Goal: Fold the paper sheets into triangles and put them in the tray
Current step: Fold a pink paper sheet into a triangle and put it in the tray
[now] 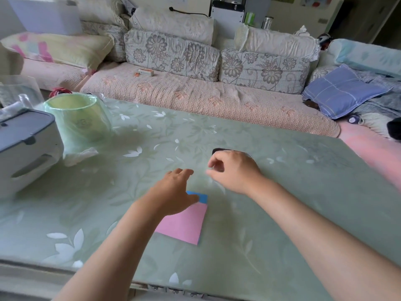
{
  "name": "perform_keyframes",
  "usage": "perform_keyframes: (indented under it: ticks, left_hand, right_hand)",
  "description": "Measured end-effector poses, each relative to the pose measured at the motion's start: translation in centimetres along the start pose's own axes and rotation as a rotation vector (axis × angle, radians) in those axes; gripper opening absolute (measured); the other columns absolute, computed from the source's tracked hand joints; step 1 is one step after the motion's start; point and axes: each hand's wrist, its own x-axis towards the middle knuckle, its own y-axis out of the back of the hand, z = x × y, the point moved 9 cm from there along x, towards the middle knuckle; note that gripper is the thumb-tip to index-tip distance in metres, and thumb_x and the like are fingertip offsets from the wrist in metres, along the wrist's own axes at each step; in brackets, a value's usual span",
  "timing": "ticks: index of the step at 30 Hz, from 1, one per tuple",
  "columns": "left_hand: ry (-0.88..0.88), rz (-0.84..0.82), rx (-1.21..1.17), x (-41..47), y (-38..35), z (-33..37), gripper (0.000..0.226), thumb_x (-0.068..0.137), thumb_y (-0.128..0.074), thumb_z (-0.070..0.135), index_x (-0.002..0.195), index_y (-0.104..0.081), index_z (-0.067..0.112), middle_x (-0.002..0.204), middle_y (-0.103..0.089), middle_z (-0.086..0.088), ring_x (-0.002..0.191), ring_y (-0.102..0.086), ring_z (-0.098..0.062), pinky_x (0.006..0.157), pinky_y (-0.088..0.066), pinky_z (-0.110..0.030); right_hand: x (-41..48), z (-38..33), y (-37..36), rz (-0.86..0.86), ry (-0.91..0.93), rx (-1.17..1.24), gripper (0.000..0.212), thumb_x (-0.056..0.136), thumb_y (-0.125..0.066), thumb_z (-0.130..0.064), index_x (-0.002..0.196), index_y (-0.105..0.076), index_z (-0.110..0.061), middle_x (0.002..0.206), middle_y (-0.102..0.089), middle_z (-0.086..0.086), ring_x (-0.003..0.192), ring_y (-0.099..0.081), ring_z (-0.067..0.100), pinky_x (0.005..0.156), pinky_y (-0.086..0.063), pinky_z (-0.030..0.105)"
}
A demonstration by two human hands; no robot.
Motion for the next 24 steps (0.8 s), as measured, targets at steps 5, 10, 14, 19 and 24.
perform_keyframes:
  ticks: [5,10,14,19,24]
  left_hand:
    - [0.003,-0.186,0.129,-3.4,-1.4,-2.9,0.113,0.064,-0.074,0.070,0.154,-0.019,0.028,0.154,-0.027,0.012,0.140,-0.022,-0.013,0.114,-0.028,-0.035]
    - [-0.023,-0.177,0.142,-4.6,-1.5,-3.7,0.126,0.051,-0.066,0.084,0.153,-0.020,0.029,0.156,-0.026,0.015,0.140,-0.022,-0.012,0.115,-0.026,-0.034]
    - [-0.046,-0.140,0.174,-4.4,-1.4,-3.4,0.121,0.055,-0.072,0.079,0.153,-0.024,0.029,0.150,-0.035,0.012,0.136,-0.029,-0.014,0.112,-0.030,-0.034]
    - [-0.037,-0.144,0.191,-4.0,-1.4,-3.3,0.119,0.053,-0.077,0.075,0.151,-0.027,0.031,0.142,-0.038,0.011,0.130,-0.032,-0.015,0.109,-0.033,-0.034]
    - [-0.038,-0.147,0.173,-3.6,-1.4,-3.2,0.120,0.051,-0.079,0.073,0.151,-0.027,0.031,0.135,-0.040,0.011,0.124,-0.034,-0.015,0.106,-0.036,-0.032]
  right_hand:
    - [-4.0,-3.4,-5.9,-0.320,-0.011,-0.044,0.053,0.077,-0.068,-0.061,0.123,-0.059,-0.036,0.122,-0.058,-0.012,0.115,-0.055,0.013,0.093,-0.045,0.031]
    - [-5.7,-4.0,-7.8,-0.388,-0.061,-0.142,0.063,0.064,-0.070,-0.068,0.112,-0.056,-0.030,0.111,-0.047,-0.002,0.113,-0.052,0.022,0.088,-0.042,0.036]
    - [-5.6,-3.1,-7.8,-0.402,-0.160,-0.053,0.080,0.057,-0.078,-0.067,0.127,-0.054,-0.036,0.123,-0.047,-0.004,0.120,-0.049,0.019,0.097,-0.044,0.034]
    - [-5.3,-2.4,-8.6,-0.418,-0.235,0.091,0.061,0.057,-0.087,-0.054,0.109,-0.060,-0.039,0.116,-0.044,-0.005,0.118,-0.048,0.015,0.098,-0.048,0.033]
    - [-5.3,-2.1,-9.2,-0.445,-0.317,0.307,0.067,0.065,-0.088,-0.034,0.123,-0.054,-0.035,0.107,-0.049,-0.012,0.093,-0.060,0.010,0.075,-0.054,0.027]
